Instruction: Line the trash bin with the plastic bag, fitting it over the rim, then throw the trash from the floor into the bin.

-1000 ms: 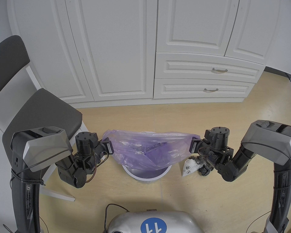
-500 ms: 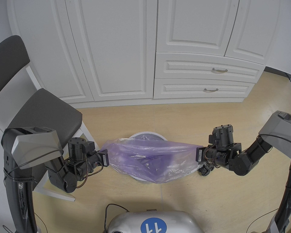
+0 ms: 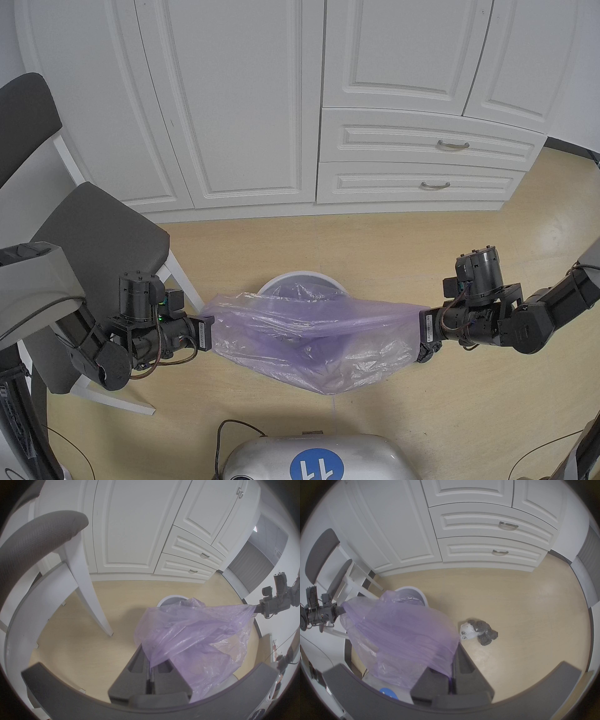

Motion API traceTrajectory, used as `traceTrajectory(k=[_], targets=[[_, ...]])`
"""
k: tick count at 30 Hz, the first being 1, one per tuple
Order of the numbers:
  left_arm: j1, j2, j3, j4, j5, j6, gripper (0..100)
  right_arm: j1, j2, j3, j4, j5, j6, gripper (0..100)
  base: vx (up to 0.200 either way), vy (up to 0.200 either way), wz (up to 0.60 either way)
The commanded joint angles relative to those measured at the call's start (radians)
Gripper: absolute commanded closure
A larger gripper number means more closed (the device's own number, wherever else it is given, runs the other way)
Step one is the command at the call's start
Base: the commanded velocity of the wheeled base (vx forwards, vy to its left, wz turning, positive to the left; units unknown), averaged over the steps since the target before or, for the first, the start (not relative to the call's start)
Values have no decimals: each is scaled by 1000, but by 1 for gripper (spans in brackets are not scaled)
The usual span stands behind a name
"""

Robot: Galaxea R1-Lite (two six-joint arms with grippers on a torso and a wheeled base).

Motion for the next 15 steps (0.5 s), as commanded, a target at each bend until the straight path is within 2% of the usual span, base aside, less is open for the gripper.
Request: traceTrajectory(k=[1, 4, 9, 15], targets=[[6, -7, 6, 10, -3, 19, 100, 4, -45, -7, 57, 1, -14, 100, 0, 0, 0], [6, 13, 1, 31, -4, 24, 100, 6, -36, -15, 93, 2, -24, 100, 0, 0, 0], [-1, 121, -40, 45, -1, 21, 100, 35, 96, -59, 85, -2, -4, 100, 0, 0, 0], [-3, 214, -108, 43, 25, 12, 100, 50, 236, -154, 84, -8, 111, 100, 0, 0, 0]])
